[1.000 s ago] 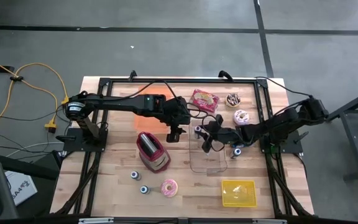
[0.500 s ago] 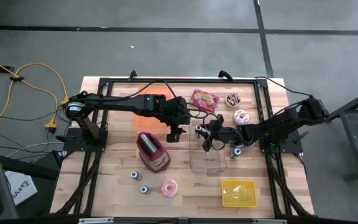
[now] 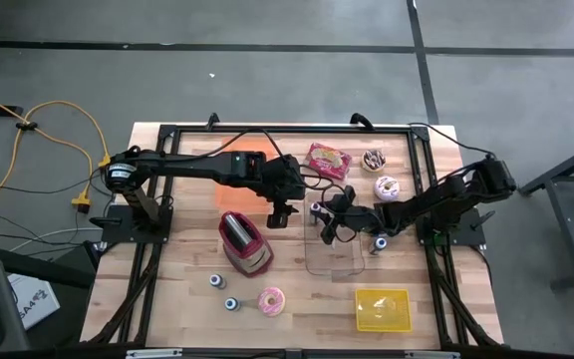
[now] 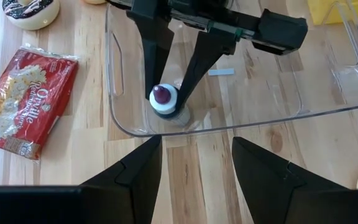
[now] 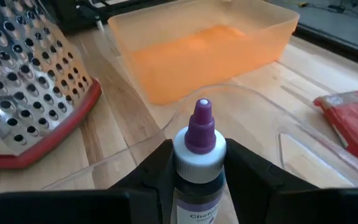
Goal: Pick & Place Food Item
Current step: Put the bottom purple food coloring bottle into the transparent bin, then put the purple food coloring bottle into the transparent bin
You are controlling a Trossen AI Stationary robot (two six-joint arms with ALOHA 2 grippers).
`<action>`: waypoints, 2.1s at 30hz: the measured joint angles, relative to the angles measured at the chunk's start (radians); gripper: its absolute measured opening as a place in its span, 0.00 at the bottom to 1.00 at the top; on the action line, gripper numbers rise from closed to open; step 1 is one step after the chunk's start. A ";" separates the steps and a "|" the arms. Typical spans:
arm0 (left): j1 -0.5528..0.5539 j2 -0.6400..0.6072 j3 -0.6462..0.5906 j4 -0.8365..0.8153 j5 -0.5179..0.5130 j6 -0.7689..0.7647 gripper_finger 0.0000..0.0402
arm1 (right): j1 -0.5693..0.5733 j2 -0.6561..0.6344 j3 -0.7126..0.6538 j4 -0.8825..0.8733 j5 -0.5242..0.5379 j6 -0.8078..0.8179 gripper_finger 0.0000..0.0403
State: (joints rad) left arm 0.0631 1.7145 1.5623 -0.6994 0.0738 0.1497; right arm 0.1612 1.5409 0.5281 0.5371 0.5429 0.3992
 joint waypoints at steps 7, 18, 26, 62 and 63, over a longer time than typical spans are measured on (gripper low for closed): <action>0.000 0.000 0.000 0.000 0.000 0.000 0.47 | 0.000 0.001 0.000 0.006 0.000 -0.010 0.33; 0.000 0.000 0.000 0.000 0.000 0.000 0.47 | 0.000 0.001 0.000 0.007 -0.001 -0.010 0.39; 0.000 0.000 0.000 0.000 0.000 0.000 0.47 | 0.000 -0.021 0.000 0.013 0.002 -0.039 0.39; -0.024 -0.079 -0.001 0.045 0.027 -0.009 0.47 | 0.023 -0.243 0.000 -0.017 -0.025 -0.246 0.39; -0.028 -0.093 0.000 0.045 0.026 -0.011 0.47 | 0.023 -0.254 0.000 -0.017 -0.027 -0.246 0.39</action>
State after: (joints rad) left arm 0.0353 1.6219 1.5619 -0.6546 0.1001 0.1390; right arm 0.1844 1.2866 0.5285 0.5198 0.5159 0.1528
